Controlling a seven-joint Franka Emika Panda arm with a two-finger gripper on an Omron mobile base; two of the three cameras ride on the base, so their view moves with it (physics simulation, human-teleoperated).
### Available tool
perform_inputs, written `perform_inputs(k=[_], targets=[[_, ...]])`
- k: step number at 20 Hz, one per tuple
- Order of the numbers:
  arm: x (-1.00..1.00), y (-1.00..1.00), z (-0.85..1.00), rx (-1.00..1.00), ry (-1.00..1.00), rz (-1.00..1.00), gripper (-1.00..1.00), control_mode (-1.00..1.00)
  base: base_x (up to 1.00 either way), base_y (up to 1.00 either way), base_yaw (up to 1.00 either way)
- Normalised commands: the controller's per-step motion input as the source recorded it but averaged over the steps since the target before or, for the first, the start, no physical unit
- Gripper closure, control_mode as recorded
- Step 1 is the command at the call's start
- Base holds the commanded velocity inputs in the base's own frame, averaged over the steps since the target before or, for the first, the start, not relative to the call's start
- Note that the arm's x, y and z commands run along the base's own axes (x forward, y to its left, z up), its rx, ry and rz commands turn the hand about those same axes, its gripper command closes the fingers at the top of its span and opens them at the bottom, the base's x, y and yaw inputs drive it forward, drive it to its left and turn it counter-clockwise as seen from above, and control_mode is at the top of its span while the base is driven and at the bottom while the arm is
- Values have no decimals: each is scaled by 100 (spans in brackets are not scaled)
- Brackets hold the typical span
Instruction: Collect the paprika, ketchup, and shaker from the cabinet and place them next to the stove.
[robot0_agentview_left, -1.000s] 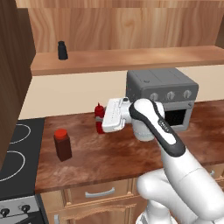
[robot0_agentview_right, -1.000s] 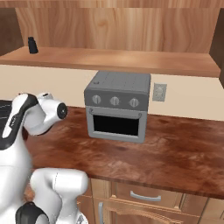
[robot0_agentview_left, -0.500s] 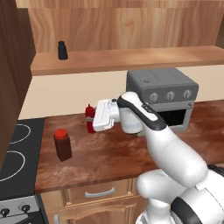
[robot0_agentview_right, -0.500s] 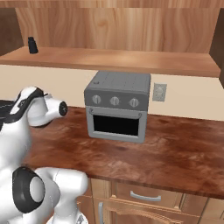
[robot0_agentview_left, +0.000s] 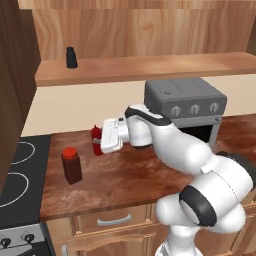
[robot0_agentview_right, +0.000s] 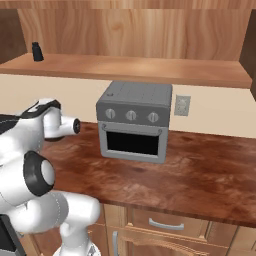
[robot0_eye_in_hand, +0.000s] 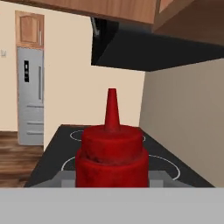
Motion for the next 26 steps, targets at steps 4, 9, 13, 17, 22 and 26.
perform_inputs(k=[4,9,13,17,22,26], targets=[[35,22,-39,0,0,5,100,-100,0,0,0],[35,21,-33,0,0,4,100,-100,0,0,0],[34,25,-31,0,0,4,100,-100,0,0,0],[27,28,-26,0,0,2,100,-100,0,0,0],[29,24,-24,0,0,0,100,-100,0,0,0],[33,12,-20,0,2,0,100,-100,0,0,0]])
